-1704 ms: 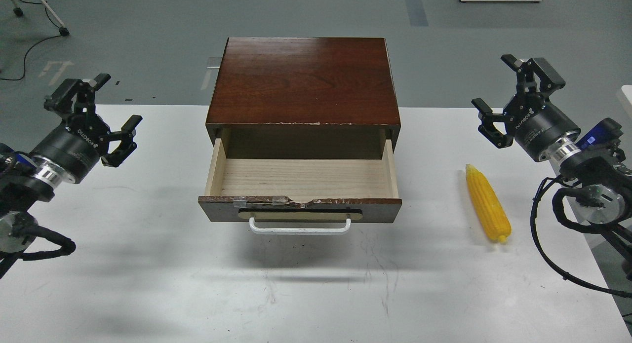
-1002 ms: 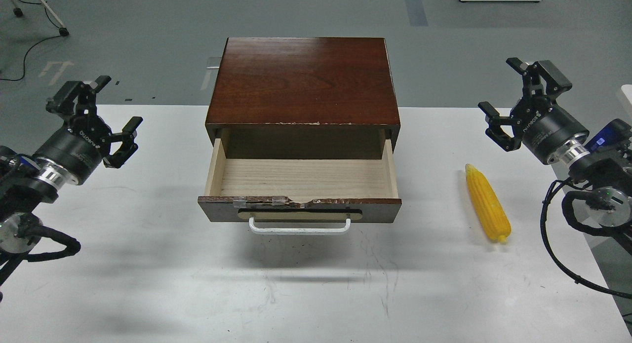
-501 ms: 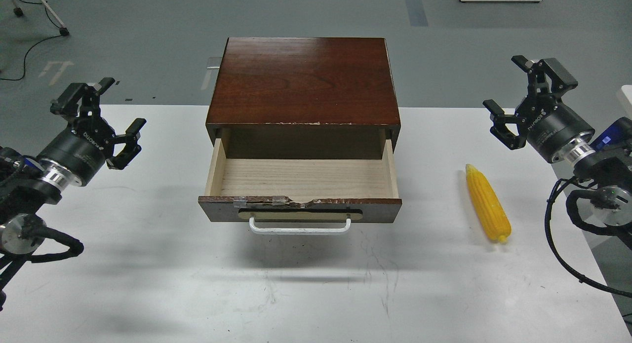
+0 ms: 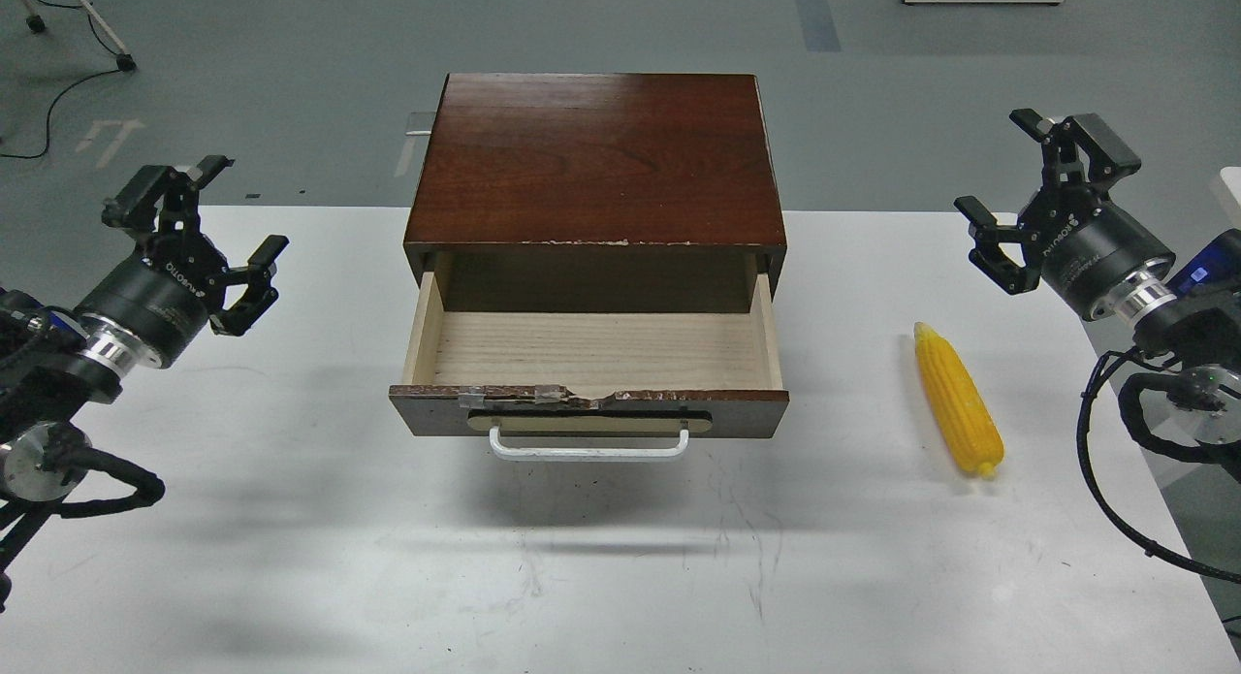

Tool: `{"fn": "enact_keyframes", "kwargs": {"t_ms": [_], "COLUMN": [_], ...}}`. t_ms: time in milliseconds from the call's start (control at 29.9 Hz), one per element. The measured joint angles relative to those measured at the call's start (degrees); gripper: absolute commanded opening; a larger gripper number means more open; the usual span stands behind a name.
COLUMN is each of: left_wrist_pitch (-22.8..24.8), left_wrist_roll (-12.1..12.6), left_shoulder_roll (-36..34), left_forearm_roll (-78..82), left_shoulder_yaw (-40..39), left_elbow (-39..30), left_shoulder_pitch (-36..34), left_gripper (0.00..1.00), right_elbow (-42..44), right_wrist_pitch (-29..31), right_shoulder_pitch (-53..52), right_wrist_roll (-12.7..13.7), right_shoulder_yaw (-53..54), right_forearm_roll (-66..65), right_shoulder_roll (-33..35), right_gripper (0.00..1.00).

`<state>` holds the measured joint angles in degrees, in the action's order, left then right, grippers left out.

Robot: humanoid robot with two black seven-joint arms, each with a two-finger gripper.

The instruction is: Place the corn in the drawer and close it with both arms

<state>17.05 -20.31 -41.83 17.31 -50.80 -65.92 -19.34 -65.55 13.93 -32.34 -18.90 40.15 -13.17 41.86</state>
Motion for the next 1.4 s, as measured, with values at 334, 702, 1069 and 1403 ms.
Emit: {"fn": "enact_keyframes", "kwargs": {"t_ms": [334,702,1069,1403], "left_wrist_pitch": [0.0,0.2,0.0,0.0], "left_wrist_roll": [-0.1,-0.1,-0.4,-0.6], "left_shoulder_roll": [0.0,0.2,1.0,0.9], "left_forearm_roll": [0.0,0.1,0.1,0.1], "left_shoulder_yaw": [0.0,0.1,2.0,2.1], "left_elbow": [0.0,0.0,0.0,0.0], "left_shoulder_pitch": [0.0,0.2,0.3,0.5], "left_gripper": [0.98,0.98,0.98,0.98], "right_elbow": [0.0,-1.4,0.3,6.0], "right_wrist_pitch": [-0.1,-3.6,-24.2,-25.9], "right_shoulder_pitch": [0.0,-1.5,-1.4,-1.3], "right_wrist_roll": [0.0,-0.1,-0.1,0.0], "right_shoulder_yaw": [-0.2,-3.5,-20.1,-26.9], "right_forearm_roll": [-0.5,-31.3,-65.9,-66.6], "right_shoulder_roll": [0.0,7.8,10.7,3.5], "right_gripper": [1.00,1.00,1.00,1.00]}}
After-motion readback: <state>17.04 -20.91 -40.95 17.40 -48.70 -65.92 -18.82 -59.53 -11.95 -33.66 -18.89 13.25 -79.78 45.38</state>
